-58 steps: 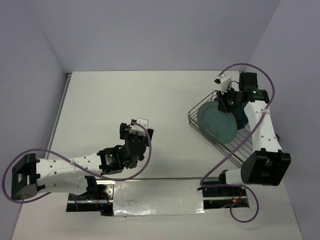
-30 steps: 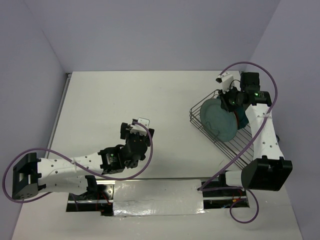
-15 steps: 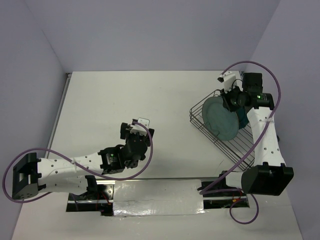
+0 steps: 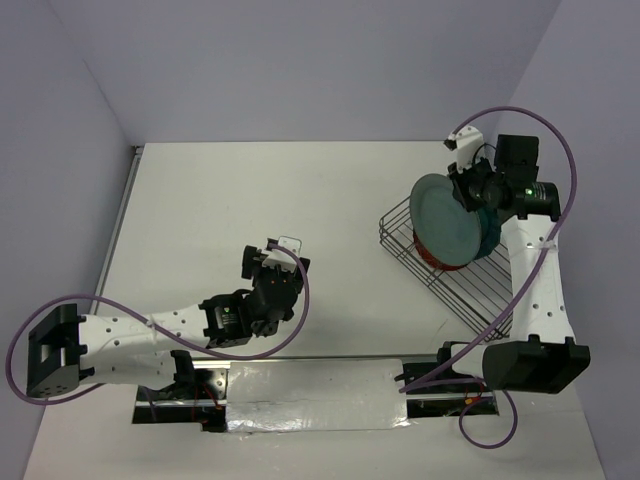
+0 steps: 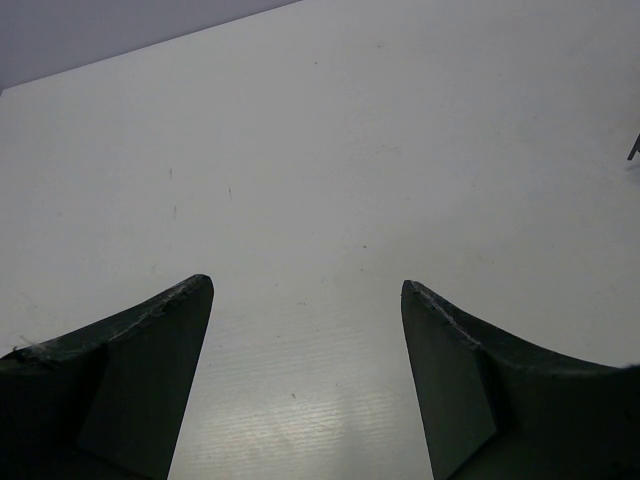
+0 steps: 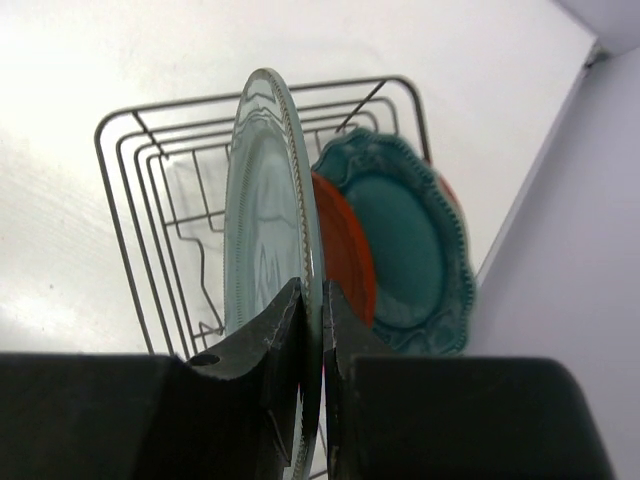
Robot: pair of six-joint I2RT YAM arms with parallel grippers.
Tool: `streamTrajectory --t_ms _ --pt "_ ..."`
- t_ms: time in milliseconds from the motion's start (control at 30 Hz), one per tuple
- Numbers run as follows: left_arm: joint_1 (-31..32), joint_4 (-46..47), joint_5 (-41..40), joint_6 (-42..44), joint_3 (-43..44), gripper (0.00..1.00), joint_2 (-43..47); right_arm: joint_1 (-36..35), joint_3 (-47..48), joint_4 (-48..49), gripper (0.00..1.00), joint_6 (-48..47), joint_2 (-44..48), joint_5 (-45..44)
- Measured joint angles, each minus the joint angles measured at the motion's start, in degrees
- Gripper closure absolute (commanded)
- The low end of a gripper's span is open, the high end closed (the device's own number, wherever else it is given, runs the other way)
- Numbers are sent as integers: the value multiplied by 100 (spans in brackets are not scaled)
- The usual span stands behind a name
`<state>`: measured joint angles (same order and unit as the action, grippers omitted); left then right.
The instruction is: Unload the plates from the dish rack
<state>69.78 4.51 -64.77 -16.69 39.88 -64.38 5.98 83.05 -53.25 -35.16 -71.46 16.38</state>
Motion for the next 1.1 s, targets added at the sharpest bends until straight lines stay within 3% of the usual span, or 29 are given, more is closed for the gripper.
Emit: streamTrajectory --t_ms 433,667,900,1100 --pt "0 7 11 -7 0 12 181 -11 553 -61 100 339 348 -81" --pt "0 15 74 -17 0 12 345 -11 1423 -92 100 885 365 -291" --pt "0 328 575 9 -291 12 973 -13 2028 584 100 2282 446 -323" --pt "0 748 1394 33 -905 10 2153 -116 826 2398 100 4507 686 107"
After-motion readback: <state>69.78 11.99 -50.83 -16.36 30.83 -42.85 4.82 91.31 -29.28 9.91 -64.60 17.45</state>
